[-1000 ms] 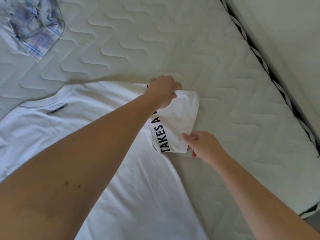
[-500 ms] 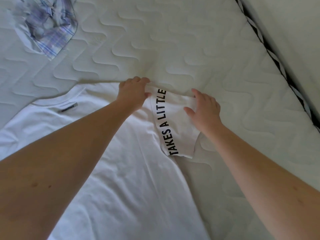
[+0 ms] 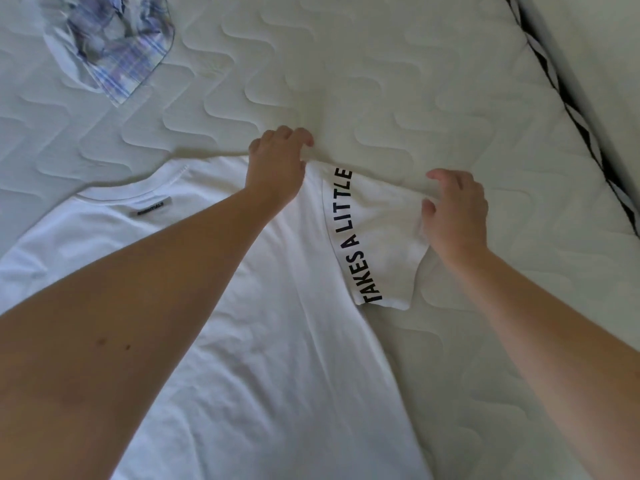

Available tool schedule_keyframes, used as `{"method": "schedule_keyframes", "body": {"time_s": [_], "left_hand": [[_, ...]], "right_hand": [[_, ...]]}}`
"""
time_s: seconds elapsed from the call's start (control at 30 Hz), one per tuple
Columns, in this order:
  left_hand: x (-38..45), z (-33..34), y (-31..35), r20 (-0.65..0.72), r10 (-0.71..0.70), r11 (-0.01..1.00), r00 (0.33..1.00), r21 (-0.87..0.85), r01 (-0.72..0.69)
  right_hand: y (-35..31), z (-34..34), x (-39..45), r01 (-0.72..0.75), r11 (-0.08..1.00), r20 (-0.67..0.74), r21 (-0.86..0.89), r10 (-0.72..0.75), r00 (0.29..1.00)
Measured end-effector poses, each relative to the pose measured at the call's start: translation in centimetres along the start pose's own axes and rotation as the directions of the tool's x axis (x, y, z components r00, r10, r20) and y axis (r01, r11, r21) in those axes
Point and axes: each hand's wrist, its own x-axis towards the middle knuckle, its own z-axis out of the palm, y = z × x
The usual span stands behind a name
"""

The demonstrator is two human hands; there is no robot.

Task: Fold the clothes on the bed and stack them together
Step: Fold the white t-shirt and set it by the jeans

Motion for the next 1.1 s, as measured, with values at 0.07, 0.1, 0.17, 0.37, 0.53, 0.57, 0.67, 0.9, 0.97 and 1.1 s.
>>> {"method": "schedule_keyframes", "body": {"time_s": [0.07,0.1,0.17,0.37,0.53,0.57,0.67,0.9,0.97,1.1], "left_hand": [[-1.4,0.3,1.1,-0.005,0.057,0.997,0.998,-0.054,-0.057],[-2.2,0.4,1.7,0.008,0.094,0.994,0.996,-0.063,-0.094],[-4.1,0.7,3.0,0.023,0.150,0.986,0.988,-0.080,-0.147],[-12.4,1.3,5.7,0.120,0.100,0.961,0.988,-0.267,-0.065],[-18.3,3.2,6.9,0.278,-0.008,0.940,0.961,-0.326,0.102],[-18.9,3.5,7.0,0.299,-0.050,0.929,0.953,-0.336,0.154],[-20.1,4.2,7.0,0.333,-0.164,0.872,0.928,-0.391,0.294],[-20.7,4.6,6.2,0.326,-0.181,0.837,0.928,-0.445,0.319],[-20.6,4.7,6.0,0.320,-0.203,0.805,0.925,-0.483,0.344],[-20.2,4.9,5.7,0.394,-0.278,0.716,0.876,-0.522,0.462]], "right_hand": [[-0.6,0.1,-2.7,0.006,0.999,-0.065,0.033,-0.004,0.998],[-1.1,0.3,-4.5,0.036,0.996,-0.071,0.077,-0.030,0.997],[-1.7,0.7,-8.2,0.123,0.985,-0.062,0.119,-0.116,0.991],[-1.2,3.2,-16.1,0.239,0.970,0.184,-0.052,-0.226,0.956],[-0.8,4.2,-14.8,0.266,0.957,0.114,-0.113,-0.253,0.961],[-1.0,4.3,-14.4,0.291,0.949,0.107,-0.123,-0.279,0.954],[-1.6,4.5,-13.5,0.358,0.924,0.140,-0.134,-0.340,0.930],[-3.1,2.8,-13.1,0.357,0.930,0.136,-0.086,-0.344,0.929],[-3.4,2.3,-13.7,0.303,0.951,0.168,-0.057,-0.290,0.942],[-3.9,2.2,-14.8,0.136,0.983,0.254,0.120,-0.163,0.953]]}}
